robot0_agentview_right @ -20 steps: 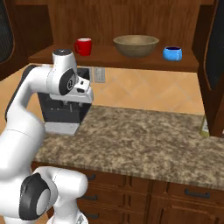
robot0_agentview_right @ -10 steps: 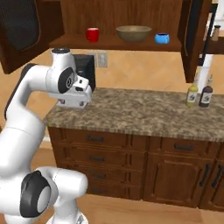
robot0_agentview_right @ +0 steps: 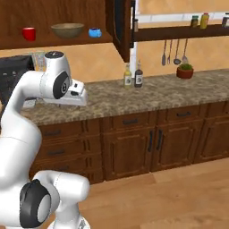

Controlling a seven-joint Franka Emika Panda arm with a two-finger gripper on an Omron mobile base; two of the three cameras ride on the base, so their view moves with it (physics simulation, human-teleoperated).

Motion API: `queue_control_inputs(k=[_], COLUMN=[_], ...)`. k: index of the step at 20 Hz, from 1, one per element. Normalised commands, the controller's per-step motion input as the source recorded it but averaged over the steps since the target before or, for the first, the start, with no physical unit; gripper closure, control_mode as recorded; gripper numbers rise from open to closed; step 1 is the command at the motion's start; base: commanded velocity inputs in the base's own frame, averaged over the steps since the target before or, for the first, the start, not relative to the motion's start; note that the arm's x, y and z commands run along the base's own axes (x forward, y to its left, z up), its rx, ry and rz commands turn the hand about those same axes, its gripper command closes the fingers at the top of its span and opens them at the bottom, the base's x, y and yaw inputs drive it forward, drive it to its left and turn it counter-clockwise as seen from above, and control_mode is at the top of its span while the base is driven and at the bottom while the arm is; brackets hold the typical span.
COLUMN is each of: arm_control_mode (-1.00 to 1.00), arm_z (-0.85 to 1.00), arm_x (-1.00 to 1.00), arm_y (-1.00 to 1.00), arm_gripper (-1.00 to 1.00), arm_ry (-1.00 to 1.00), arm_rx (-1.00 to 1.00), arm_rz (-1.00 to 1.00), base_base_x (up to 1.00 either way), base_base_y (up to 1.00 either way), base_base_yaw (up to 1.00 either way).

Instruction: Gather all objects into one cabinet and sort the glasses and bowls to opposite sides.

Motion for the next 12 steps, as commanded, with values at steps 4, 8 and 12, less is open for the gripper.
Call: queue_control_inputs(k=[4, 8, 12], arm_control_mode=[1.00, 1.00, 1.00], arm_z=[0.00, 0.00, 0.00], arm_x=[0.00, 0.00, 0.00], arm_y=[0.00, 0.00, 0.00], arm_gripper=[-1.00, -1.00, -1.00], arm_ry=[0.00, 0.00, 0.00], arm_rx=[0.00, 0.00, 0.00], arm_rz=[0.00, 0.00, 0.00], base_base_x=[-0.02, 0.02, 0.02], base_base_y=[-0.30, -0.49, -0.55], base_base_yaw=[-0.70, -0.69, -0.66])
